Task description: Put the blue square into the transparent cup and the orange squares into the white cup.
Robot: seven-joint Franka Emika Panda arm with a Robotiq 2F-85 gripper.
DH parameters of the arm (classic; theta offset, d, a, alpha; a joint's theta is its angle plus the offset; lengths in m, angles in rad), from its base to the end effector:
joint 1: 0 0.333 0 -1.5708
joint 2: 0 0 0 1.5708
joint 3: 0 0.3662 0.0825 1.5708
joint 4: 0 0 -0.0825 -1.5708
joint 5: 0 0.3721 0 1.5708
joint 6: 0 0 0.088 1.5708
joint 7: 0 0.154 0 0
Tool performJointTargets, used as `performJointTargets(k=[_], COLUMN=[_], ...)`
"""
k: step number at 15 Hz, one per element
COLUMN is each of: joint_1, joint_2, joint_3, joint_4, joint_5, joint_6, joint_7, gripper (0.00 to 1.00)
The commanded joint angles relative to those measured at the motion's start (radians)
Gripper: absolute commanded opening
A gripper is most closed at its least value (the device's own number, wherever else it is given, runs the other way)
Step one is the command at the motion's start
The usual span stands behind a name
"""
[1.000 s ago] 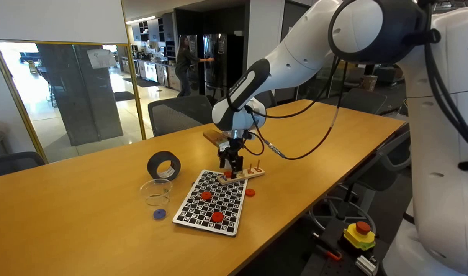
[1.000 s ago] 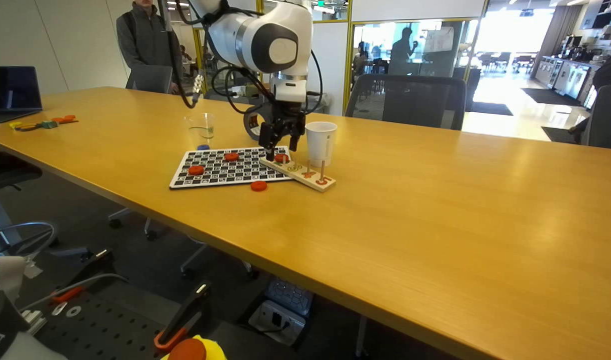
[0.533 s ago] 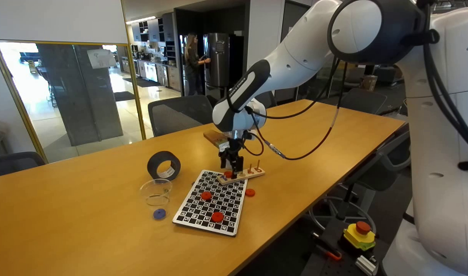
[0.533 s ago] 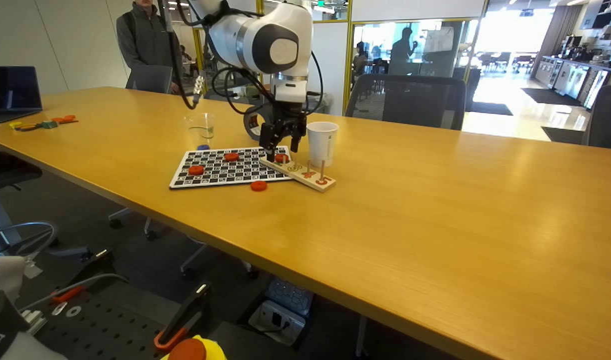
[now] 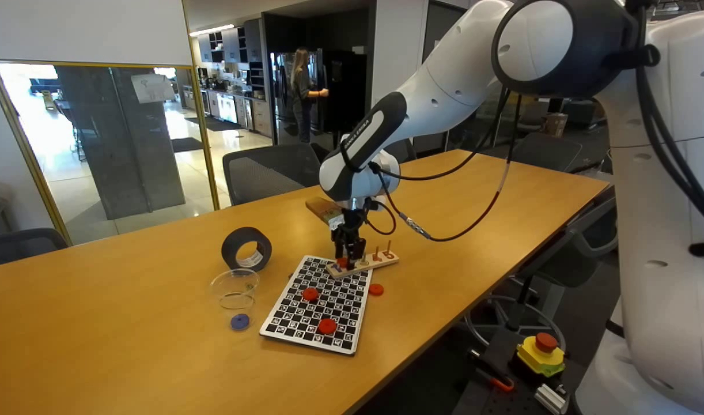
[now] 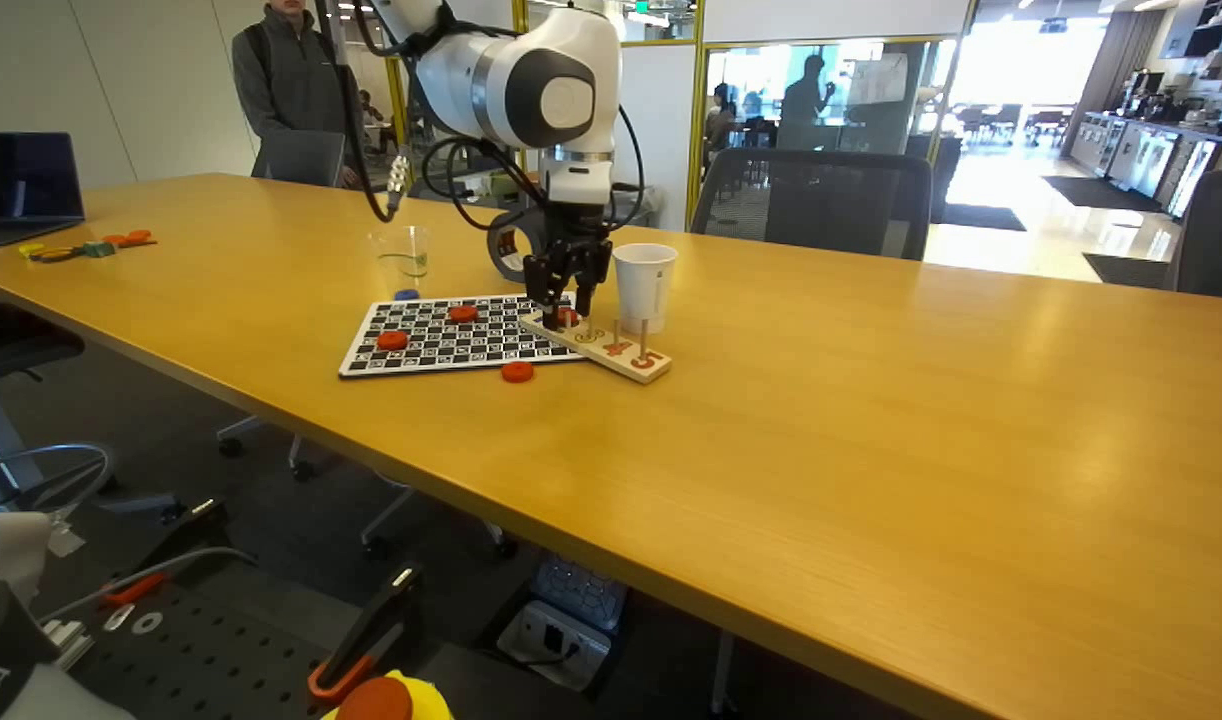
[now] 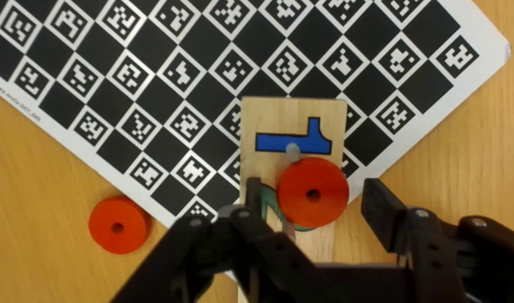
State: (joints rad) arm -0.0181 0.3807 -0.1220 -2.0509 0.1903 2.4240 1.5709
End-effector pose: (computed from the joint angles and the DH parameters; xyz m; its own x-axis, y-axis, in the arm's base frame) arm 0.6005 -0.0760 0.2610 -0.2713 -0.9592 -0.0791 -0.9624 0.2716 0.0075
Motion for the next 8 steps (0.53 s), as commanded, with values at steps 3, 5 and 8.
performJointTargets(k=[3, 5, 8], joint_1=[0.019, 0.017, 0.018], joint_2=[0.007, 0.005, -0.008], joint_3=[-0.016, -0.013, -0.013], joint_4=[0.024, 0.027, 0.025], joint_5=[-0.04, -0.04, -0.046], joint_6=[0.007, 0.006, 0.004], joint_7=[0.046, 0.038, 0.033], gripper=[0.21, 0.2, 0.2])
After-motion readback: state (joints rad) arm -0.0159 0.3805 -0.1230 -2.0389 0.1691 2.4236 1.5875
